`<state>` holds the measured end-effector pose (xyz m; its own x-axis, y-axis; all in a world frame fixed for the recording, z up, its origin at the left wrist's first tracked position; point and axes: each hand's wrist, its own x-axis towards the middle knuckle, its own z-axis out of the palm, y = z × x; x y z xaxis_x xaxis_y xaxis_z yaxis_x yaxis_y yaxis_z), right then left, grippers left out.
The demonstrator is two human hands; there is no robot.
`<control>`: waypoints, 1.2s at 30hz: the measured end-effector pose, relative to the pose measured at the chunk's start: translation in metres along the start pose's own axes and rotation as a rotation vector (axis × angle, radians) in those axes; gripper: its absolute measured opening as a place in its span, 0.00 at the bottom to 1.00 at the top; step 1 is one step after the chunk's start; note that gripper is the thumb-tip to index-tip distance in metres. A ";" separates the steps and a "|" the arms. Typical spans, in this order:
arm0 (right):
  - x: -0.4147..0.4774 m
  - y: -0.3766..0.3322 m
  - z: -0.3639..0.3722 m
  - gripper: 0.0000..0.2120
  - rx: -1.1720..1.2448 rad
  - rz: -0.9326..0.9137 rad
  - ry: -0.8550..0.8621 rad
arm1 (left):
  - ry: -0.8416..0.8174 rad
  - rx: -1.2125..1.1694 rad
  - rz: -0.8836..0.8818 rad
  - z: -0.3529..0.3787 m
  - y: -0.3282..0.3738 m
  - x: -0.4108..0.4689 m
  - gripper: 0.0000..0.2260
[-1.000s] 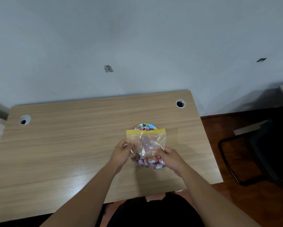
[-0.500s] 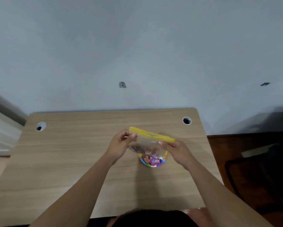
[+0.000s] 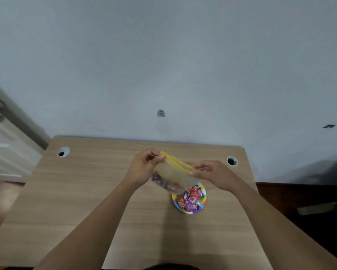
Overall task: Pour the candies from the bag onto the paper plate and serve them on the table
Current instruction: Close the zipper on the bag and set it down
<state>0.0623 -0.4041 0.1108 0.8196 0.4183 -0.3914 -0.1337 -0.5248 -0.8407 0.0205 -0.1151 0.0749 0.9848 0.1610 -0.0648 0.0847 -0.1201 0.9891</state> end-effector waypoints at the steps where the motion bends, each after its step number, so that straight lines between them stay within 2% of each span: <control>1: 0.003 -0.007 0.002 0.19 -0.034 -0.004 -0.012 | 0.024 0.030 0.005 0.000 0.003 -0.001 0.05; 4: 0.014 -0.023 0.013 0.21 -0.133 -0.060 -0.029 | 0.083 0.090 0.022 -0.001 0.008 -0.002 0.10; 8: 0.027 -0.050 0.034 0.19 -0.262 -0.190 0.044 | 0.076 0.100 0.019 -0.005 0.014 -0.004 0.06; 14: 0.040 -0.070 0.053 0.08 -0.327 -0.322 0.119 | 0.106 -0.027 0.052 -0.009 0.022 -0.005 0.04; 18: 0.045 -0.072 0.057 0.11 -0.429 -0.374 0.188 | 0.089 -0.057 0.058 -0.012 0.022 -0.008 0.06; 22: 0.045 -0.073 0.059 0.11 -0.391 -0.394 0.188 | 0.069 -0.091 0.047 -0.014 0.022 -0.009 0.06; 26: 0.044 -0.076 0.060 0.06 -0.350 -0.382 0.164 | 0.050 -0.081 0.021 -0.014 0.024 -0.010 0.04; 32: 0.043 -0.081 0.066 0.10 -0.347 -0.389 0.153 | 0.134 -0.080 -0.018 -0.012 0.026 -0.009 0.05; 36: 0.042 -0.082 0.071 0.08 -0.355 -0.403 0.146 | 0.167 -0.037 0.002 -0.010 0.027 -0.011 0.03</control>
<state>0.0687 -0.2912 0.1364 0.8392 0.5437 0.0121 0.3813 -0.5725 -0.7258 0.0103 -0.1104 0.1034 0.9459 0.3217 -0.0432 0.0742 -0.0848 0.9936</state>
